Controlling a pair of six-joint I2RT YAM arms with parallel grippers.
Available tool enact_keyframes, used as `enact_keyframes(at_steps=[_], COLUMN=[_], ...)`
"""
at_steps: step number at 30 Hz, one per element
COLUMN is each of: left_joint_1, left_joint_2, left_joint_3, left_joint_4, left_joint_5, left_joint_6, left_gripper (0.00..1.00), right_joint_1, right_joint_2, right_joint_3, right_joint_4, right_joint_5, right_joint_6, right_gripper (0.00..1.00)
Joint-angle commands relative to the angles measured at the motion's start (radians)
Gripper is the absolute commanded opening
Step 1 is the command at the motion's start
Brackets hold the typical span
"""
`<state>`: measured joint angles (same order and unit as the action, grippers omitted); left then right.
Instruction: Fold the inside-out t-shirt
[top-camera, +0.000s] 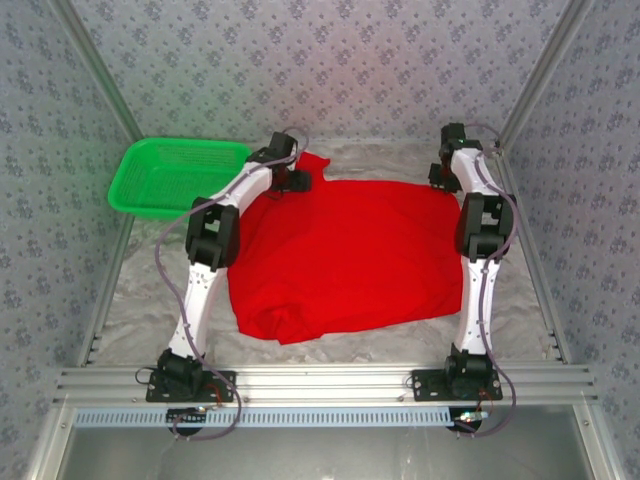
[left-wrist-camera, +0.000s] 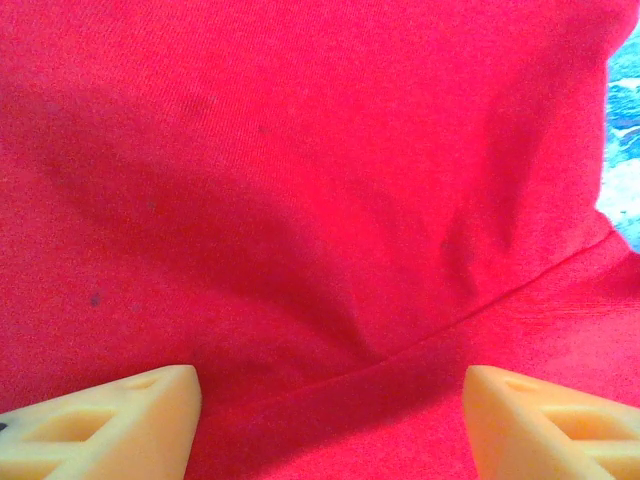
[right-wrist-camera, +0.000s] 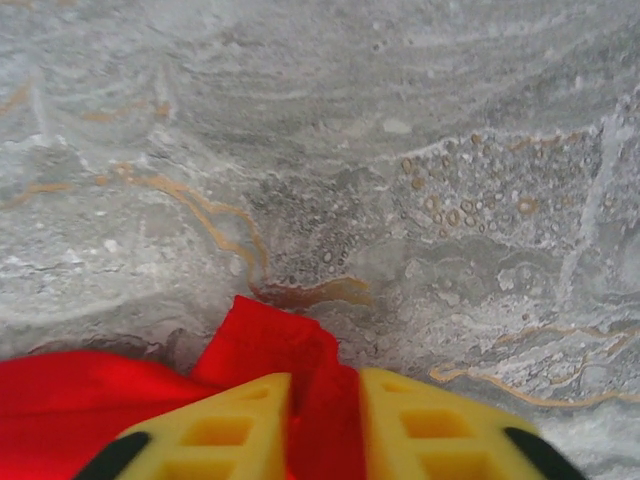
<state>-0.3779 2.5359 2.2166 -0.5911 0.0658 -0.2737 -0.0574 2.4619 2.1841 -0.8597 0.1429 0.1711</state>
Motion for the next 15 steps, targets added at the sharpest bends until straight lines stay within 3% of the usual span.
enact_keyframes(at_steps=[1,5,15], left_joint_1=[0.011,0.026,0.057], left_joint_2=[0.036,0.053,0.063], left_joint_3=[0.008,0.011,0.01], left_joint_4=[-0.051,-0.065,-0.08], left_joint_5=[0.02,0.027,0.05], left_joint_6=[-0.011,-0.03,-0.05], left_gripper=[0.7,0.7,0.7], right_joint_1=[-0.016,-0.033,-0.053], right_joint_2=[0.016,0.022,0.069], right_joint_3=[0.037,0.069,0.176], right_joint_4=[-0.044,-0.019,-0.012], right_joint_5=[0.052,0.071,0.179], right_joint_6=[-0.024,-0.023,-0.056], right_gripper=[0.18,0.13,0.14])
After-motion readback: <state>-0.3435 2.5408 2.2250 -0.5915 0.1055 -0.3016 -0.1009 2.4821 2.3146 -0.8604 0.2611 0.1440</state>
